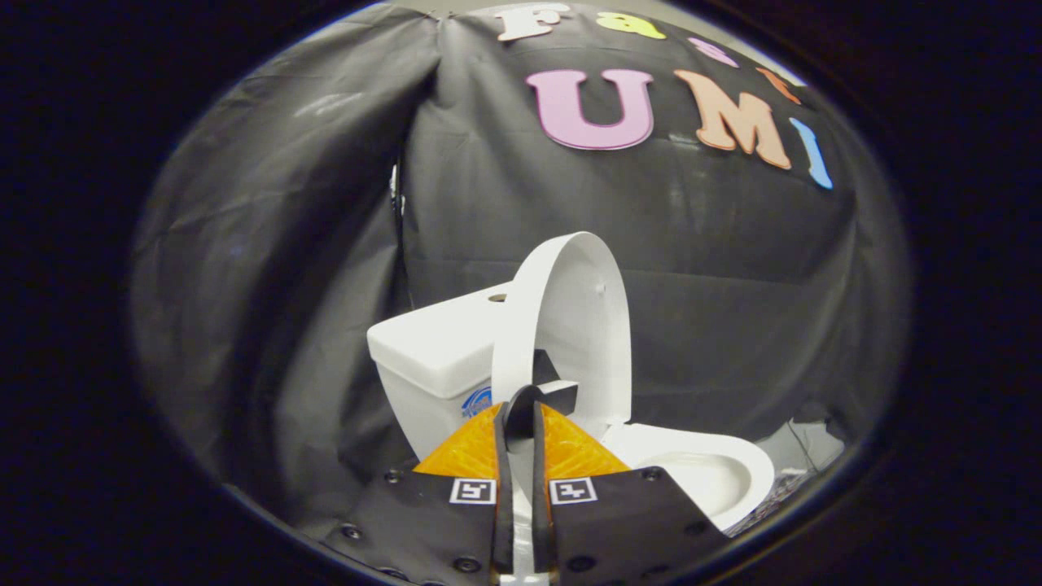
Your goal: Open the toilet lid.
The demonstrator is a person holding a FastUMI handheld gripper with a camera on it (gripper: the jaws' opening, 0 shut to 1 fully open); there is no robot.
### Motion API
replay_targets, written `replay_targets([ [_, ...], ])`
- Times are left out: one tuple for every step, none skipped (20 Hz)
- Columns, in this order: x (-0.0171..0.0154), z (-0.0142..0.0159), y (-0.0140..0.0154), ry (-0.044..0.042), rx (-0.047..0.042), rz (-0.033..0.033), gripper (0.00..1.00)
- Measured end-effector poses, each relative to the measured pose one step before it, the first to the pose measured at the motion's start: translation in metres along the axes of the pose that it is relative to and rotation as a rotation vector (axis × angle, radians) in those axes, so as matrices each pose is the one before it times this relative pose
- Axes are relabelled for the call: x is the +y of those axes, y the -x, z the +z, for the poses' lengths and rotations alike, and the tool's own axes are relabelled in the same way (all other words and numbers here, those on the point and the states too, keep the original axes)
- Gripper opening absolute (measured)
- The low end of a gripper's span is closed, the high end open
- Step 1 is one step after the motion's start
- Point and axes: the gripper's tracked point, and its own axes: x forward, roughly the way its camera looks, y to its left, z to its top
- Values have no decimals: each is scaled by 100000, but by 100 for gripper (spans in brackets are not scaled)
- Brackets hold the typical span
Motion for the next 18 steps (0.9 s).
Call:
replay_targets([
  [170, -140, -15, 640, 91, 674, 10],
  [271, -47, -30, 686, 70, 1044, 10],
  [203, 94, -168, 1562, 267, 1081, 10],
  [126, 46, -7, 1796, 310, 665, 10],
  [16, 49, 126, 1136, 106, 578, 10],
  [29, -114, 262, -354, 180, 1016, 10],
  [179, -247, -322, -1164, 431, 2656, 10],
  [-126, 184, 15, 133, -545, 633, 15],
  [-63, 254, 98, 814, -721, 311, 21],
  [-285, 349, 108, 1850, -1445, -618, 27],
  [-282, 565, 249, 1613, -1533, -29, 29],
  [26, 767, 223, 405, -1510, 1613, 30],
  [106, 633, 318, 743, -2436, 1899, 30],
  [-195, 1029, 557, 1204, -3149, 884, 30],
  [-516, 1085, 809, 1248, -3638, 12, 30],
  [-614, 899, 923, 416, -3581, -317, 30],
  [-944, 857, 736, -107, -2932, -1406, 30],
  [-1301, 722, 603, -493, -2326, -2216, 30],
])
